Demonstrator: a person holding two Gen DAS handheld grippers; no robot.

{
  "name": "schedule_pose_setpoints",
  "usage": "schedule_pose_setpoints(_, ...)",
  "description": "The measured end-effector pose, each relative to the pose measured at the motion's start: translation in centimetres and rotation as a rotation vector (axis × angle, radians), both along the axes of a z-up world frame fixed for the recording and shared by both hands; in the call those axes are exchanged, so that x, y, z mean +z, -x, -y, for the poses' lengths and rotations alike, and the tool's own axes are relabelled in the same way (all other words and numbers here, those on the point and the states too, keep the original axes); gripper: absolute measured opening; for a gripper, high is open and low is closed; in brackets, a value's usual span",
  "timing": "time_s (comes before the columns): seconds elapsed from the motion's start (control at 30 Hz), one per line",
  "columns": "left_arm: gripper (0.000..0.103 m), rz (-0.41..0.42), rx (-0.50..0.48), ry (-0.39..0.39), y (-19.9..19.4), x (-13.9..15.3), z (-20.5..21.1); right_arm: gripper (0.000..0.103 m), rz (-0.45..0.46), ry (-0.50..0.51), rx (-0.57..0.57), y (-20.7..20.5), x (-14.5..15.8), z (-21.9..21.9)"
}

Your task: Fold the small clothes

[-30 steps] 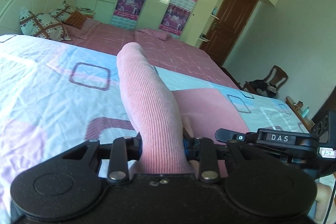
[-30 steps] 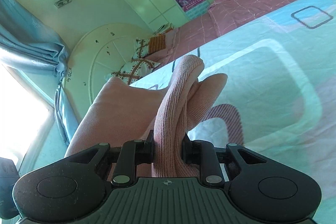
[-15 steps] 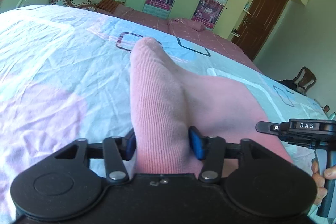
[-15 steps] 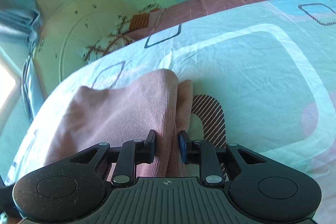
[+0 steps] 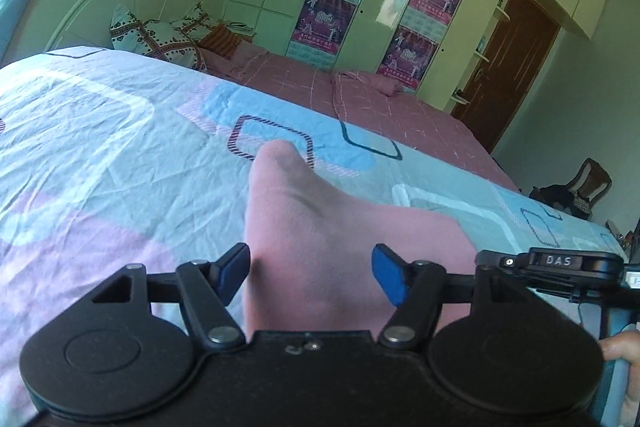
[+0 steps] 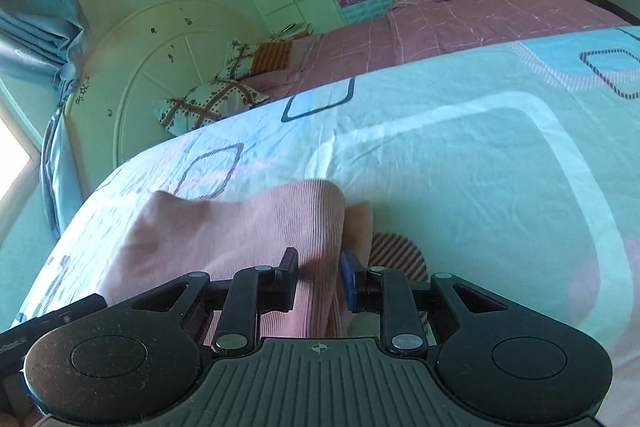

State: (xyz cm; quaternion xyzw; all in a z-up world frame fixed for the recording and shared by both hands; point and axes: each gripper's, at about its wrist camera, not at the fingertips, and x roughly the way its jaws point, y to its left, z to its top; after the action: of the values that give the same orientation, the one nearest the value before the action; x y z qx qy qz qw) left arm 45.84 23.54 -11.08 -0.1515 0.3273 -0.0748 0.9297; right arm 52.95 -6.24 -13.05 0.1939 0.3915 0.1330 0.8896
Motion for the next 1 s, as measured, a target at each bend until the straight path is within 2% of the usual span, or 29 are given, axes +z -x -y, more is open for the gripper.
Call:
schedule_pose_setpoints(0.27,0.067,-0.07,0.053,-0.049,-2.3,-3.0,0.7,0.023,-0.021,0.076,0.014,-2.8,-1.0,-2.0)
schedule_pose_setpoints(0.37,0.071,-0.108,0.043,-0.006,-2.5,-4.3,-0.1,0.023,-0.046,0.145,0.025,-3.2,-2.6,-2.2)
schedule_pose_setpoints(0.5,0.067,-0.088,0.02,-0.043,-1.3,-3.2,-0.1,0.023,-0.029,0.178,0.02,-2.3,-2.8,-2.4)
schedule_pose_setpoints(0.6,0.067,-0.061,-0.02,-0.082,0.4,-2.1,0.2,0.023,-0.02,0.123,0.021,-0.7,-1.6,-1.7)
schedule_pose_setpoints(0.7,0.067,-0.069,-0.034,-0.071,2.1,-1.8,-0.3,0.023,-0.01,0.065,0.042,1.9,-0.2,-1.1)
schedule_pose_setpoints(0.93,0.067,-0.099,-0.075,-0.087,5.9,-2.1,0.1,0.023,-0.031,0.063,0.068,8.5,0.1,-0.5)
schedule_pose_setpoints(1.0,0.071,-0.115,-0.084,-0.107,6.2,-2.8,0.3,0.023,-0.039,0.104,0.053,9.8,-0.7,-0.4)
